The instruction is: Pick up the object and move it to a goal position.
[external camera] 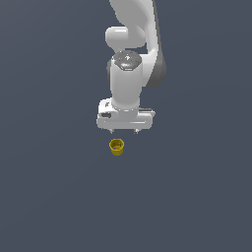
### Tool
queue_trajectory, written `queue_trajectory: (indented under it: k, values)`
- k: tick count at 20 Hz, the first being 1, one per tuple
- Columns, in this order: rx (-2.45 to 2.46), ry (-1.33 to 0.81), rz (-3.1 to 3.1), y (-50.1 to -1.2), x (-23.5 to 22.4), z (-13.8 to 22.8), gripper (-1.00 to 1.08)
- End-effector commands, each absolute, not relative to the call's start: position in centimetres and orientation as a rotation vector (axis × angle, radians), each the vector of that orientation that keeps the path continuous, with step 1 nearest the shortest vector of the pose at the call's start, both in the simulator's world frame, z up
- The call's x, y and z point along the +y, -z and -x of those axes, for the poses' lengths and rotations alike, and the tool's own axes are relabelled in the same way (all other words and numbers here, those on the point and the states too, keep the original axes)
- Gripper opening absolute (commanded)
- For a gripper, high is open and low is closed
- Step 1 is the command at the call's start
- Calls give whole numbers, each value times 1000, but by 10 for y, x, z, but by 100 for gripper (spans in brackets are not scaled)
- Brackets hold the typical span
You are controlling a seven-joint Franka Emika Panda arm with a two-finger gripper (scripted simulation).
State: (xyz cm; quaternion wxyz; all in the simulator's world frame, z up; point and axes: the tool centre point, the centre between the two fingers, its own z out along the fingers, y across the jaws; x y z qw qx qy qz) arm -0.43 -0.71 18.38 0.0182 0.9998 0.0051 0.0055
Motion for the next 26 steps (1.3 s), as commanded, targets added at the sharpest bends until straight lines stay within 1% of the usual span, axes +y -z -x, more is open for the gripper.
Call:
queue_trajectory:
  k: [1, 10, 26]
  values:
    - [23, -16, -3105, -183, -7, 4, 100]
    - [133, -10, -3108, -166, -15, 4, 100]
    - [517, 0, -3093, -107, -40, 9, 100]
